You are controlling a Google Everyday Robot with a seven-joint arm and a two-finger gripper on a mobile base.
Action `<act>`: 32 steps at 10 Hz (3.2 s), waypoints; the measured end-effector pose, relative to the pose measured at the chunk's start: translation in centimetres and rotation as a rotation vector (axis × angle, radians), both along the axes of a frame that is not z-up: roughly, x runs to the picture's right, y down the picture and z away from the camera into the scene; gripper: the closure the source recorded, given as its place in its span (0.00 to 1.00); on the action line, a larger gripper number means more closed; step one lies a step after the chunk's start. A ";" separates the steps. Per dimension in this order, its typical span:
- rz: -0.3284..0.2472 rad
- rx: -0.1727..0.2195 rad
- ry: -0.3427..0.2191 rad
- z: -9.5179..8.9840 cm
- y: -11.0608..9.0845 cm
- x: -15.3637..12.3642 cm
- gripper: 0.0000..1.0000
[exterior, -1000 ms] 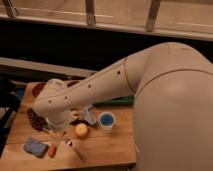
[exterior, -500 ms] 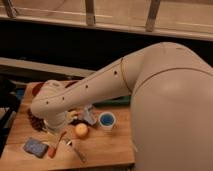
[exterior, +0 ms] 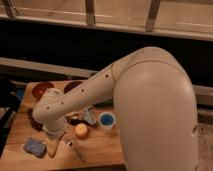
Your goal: Place fork in purple bowl
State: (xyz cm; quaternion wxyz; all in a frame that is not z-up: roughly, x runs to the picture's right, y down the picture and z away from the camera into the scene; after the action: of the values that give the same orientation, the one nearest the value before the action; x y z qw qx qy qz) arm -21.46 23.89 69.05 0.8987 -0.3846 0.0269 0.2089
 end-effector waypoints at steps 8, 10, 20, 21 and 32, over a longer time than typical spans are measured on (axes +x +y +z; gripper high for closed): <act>-0.042 -0.061 0.030 3.7 3.9 -1.6 0.20; -0.040 -0.041 0.065 4.8 3.1 -0.8 0.20; 0.022 -0.008 0.049 8.3 2.0 -0.3 0.20; 0.021 -0.012 0.051 8.6 2.1 -0.5 0.20; 0.000 -0.030 0.142 9.8 3.3 0.5 0.74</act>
State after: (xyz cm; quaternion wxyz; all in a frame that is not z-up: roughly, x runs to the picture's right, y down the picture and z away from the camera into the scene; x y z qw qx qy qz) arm -20.92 27.22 78.81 0.8888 -0.3821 0.0935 0.2353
